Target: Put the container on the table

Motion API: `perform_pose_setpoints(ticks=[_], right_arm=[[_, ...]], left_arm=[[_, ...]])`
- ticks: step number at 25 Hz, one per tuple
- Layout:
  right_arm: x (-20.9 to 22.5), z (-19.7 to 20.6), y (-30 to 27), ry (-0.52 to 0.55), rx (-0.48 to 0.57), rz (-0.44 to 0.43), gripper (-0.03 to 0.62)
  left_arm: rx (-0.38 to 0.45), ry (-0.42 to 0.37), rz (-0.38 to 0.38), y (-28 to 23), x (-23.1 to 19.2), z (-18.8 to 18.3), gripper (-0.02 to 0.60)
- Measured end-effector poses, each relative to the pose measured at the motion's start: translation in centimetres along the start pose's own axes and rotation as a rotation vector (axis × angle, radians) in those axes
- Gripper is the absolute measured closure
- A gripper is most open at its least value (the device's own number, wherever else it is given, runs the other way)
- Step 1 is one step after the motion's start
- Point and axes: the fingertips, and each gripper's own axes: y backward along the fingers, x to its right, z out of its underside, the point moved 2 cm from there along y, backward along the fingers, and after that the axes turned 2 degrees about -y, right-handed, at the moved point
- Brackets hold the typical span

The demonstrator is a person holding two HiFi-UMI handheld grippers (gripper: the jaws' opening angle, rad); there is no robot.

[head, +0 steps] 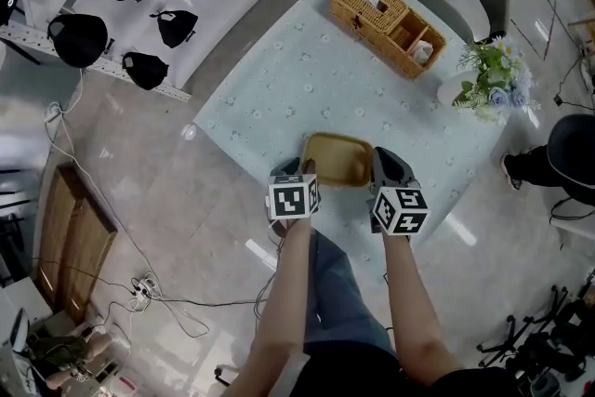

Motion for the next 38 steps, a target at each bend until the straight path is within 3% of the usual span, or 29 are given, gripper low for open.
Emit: perform_pose_setpoints(ticks=[5,10,18,23,27,30,38], right_arm=[[-0.4,-2.8,2.3,-0.012,0.093,0.01,0.595],[-1.1,-7.0,5.8,-0.008,0.217,0.011,0.595],[-3.3,-15.7,11.2,0.039,0.451,-0.015,0.595],[-4.9,-18.3,15.7,0.085,0.538,-0.024,0.595],[-5.5,-19.7,18.1,0.116,0.596,-0.013,0.595],[-6.0,-20.2,19.3,0.142,0.622,-0.006,0.595],[-6.8,-20.1,20.7,0.17,0.65,0.012,0.595]], left_arm=[[0.117,-0.03,-0.008,3.9,-0.4,-2.6,0.48],[0.364,-0.097,0.014,10.0,0.4,-8.2,0.534],[0.747,-0.281,0.089,20.1,4.2,-16.7,0.563],[0.915,-0.349,0.128,26.2,6.1,-18.0,0.568],[0.995,-0.419,0.167,29.0,7.5,-18.9,0.571],[1.006,-0.461,0.178,29.7,8.0,-18.6,0.571],[1.024,-0.476,0.184,30.9,8.1,-18.2,0.572]])
